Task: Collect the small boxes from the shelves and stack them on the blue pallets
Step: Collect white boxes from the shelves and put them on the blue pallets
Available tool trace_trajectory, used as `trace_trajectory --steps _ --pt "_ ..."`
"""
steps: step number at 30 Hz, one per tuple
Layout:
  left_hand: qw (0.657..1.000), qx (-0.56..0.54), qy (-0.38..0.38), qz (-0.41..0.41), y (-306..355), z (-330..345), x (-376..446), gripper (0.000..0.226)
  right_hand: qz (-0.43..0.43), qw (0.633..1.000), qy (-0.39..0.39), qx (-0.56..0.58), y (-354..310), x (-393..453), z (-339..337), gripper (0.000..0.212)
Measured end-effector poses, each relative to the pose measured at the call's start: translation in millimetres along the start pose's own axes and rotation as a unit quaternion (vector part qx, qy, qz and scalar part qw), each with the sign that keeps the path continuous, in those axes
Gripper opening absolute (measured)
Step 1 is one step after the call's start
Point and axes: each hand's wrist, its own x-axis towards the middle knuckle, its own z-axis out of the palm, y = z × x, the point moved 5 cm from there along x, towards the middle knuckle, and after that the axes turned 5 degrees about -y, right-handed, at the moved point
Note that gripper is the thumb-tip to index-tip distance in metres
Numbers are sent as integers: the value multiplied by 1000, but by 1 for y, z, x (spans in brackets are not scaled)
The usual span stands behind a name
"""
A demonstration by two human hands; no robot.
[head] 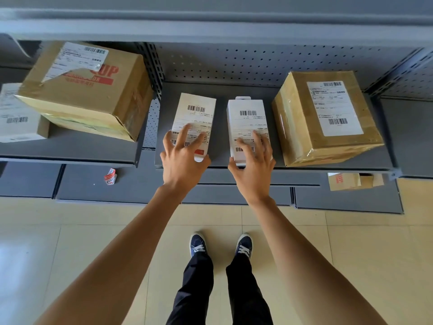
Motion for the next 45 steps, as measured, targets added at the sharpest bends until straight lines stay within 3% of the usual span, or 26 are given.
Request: trace_trajectory --steps 15,24,36,45 --pt "997 -37 45 58 -9 -29 -65 57 -69 994 83 -14 -30 -61 -42 49" --pt "990 -46 97 89 27 -62 -155 56 -96 982 164 -1 -38 -134 -125 43" --pt "977 -30 111 182 142 -100 -296 54 -63 959 274 -27 14 -279 -275 43" --pt "950 -44 102 291 267 -115 -361 53 31 941 325 -87 79 -366 -382 45"
